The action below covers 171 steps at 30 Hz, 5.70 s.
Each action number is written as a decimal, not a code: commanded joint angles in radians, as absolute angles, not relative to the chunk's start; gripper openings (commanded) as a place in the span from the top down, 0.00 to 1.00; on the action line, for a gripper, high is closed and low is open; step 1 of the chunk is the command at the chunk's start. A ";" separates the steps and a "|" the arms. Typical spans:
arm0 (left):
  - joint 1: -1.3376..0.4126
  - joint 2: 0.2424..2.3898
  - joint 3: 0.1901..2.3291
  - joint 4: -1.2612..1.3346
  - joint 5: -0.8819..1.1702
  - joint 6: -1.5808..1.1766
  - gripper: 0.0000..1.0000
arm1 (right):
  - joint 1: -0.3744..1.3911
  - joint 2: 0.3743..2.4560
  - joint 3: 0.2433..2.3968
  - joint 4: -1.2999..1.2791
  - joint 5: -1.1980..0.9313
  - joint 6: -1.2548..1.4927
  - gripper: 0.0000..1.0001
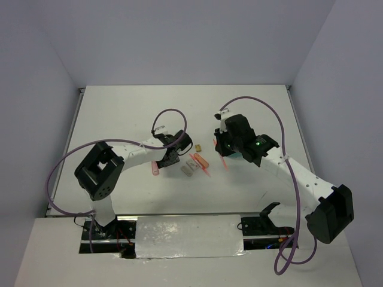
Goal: Sort the stationery into containers
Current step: Close the pen cap on the pen.
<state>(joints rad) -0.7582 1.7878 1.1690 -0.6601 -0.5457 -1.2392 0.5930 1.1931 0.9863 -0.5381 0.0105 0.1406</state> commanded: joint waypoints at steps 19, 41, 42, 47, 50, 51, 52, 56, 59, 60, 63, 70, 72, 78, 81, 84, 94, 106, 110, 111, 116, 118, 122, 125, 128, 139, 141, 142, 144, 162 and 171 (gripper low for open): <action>-0.759 1.798 1.055 -0.552 -0.506 -1.256 0.77 | 0.600 1.167 0.974 -0.497 -0.035 0.130 1.00; -0.865 0.738 0.642 0.389 -0.233 -0.687 1.00 | 0.877 0.733 0.368 0.490 -0.141 0.692 1.00; -0.864 0.714 0.618 0.459 -0.219 -0.689 1.00 | 0.885 0.733 0.359 0.555 -0.158 0.699 1.00; -0.856 0.680 0.577 0.532 -0.108 -0.681 1.00 | 0.975 0.802 0.426 0.595 -0.219 0.654 1.00; -0.854 0.686 0.580 0.555 -0.074 -0.690 1.00 | 1.005 0.834 0.474 0.571 -0.192 0.624 1.00; -0.854 0.686 0.578 0.561 -0.071 -0.692 1.00 | 1.008 0.839 0.485 0.565 -0.184 0.623 1.00; -0.854 0.684 0.578 0.564 -0.075 -0.692 1.00 | 1.009 0.842 0.491 0.558 -0.173 0.623 1.00; -0.854 0.678 0.577 0.545 -0.091 -0.699 1.00 | 1.017 0.841 0.509 0.540 -0.156 0.611 1.00; -0.854 0.681 0.572 0.548 -0.086 -0.710 1.00 | 1.022 0.850 0.537 0.523 -0.153 0.592 1.00; -0.854 0.683 0.569 0.549 -0.080 -0.713 1.00 | 1.022 0.853 0.543 0.522 -0.152 0.588 1.00; -0.854 0.689 0.563 0.561 -0.069 -0.729 1.00 | 1.023 0.873 0.561 0.517 -0.149 0.580 1.00; -0.854 0.713 0.555 0.575 -0.058 -0.750 1.00 | 1.023 0.911 0.597 0.511 -0.124 0.563 1.00; -0.854 0.719 0.555 0.565 -0.067 -0.753 1.00 | 1.023 0.919 0.601 0.514 -0.120 0.563 1.00; -0.854 0.712 0.537 0.569 -0.077 -0.759 1.00 | 1.023 0.925 0.604 0.509 -0.094 0.568 1.00; -0.854 0.704 0.537 0.563 -0.083 -0.755 1.00 | 1.023 0.917 0.601 0.514 -0.094 0.566 1.00; -0.854 0.704 0.535 0.555 -0.090 -0.752 1.00 | 1.025 0.914 0.601 0.511 -0.086 0.565 1.00; -0.854 0.699 0.540 0.540 -0.100 -0.755 1.00 | 1.023 0.913 0.606 0.495 -0.068 0.551 1.00; -0.854 0.726 0.519 0.560 -0.054 -0.790 1.00 | 1.020 0.930 0.678 0.468 -0.042 0.499 1.00; -0.854 0.724 0.492 0.571 -0.040 -0.810 1.00 | 1.003 0.943 0.728 0.488 -0.028 0.459 1.00; -0.854 0.724 0.491 0.574 -0.026 -0.814 1.00 | 1.000 0.957 0.745 0.486 -0.026 0.443 1.00; -0.856 0.742 0.494 0.565 0.041 -0.802 0.96 | 0.950 0.996 0.831 0.549 -0.027 0.351 1.00; -0.856 0.738 0.502 0.507 0.045 -0.778 0.90 | 0.948 0.996 0.848 0.543 -0.052 0.327 1.00; -0.856 0.701 0.540 0.395 0.006 -0.726 0.73 | 0.953 1.011 0.844 0.509 -0.187 0.276 1.00; -0.856 0.698 0.595 0.309 -0.037 -0.689 0.60 | 0.956 1.008 0.793 0.523 -0.227 0.273 1.00; -0.856 0.703 0.632 0.273 -0.051 -0.667 0.58 | 0.965 1.012 0.790 0.505 -0.245 0.268 1.00; -0.856 0.729 0.655 0.259 -0.032 -0.650 0.96 | 0.991 1.014 0.821 0.463 -0.218 0.242 1.00; -0.856 0.729 0.653 0.261 -0.026 -0.650 1.00 | 0.992 1.014 0.825 0.462 -0.215 0.245 1.00; -0.856 0.729 0.655 0.265 -0.015 -0.646 1.00 | 0.992 1.015 0.828 0.460 -0.225 0.244 1.00; -0.856 0.723 0.661 0.262 -0.014 -0.643 1.00 | 0.992 1.015 0.822 0.468 -0.242 0.242 0.95; -0.856 0.680 0.749 0.279 0.008 -0.586 1.00 | 0.994 1.134 0.770 0.448 -0.284 0.245 0.50; -0.856 0.710 0.755 0.246 0.008 -0.577 0.74 | 0.992 1.095 0.759 0.503 -0.350 0.287 1.00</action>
<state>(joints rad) -0.8513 0.6998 0.7136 0.2245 -0.0257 -0.5800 0.9939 1.1294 0.7593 0.4114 -0.3267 0.2768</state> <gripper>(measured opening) 0.249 0.184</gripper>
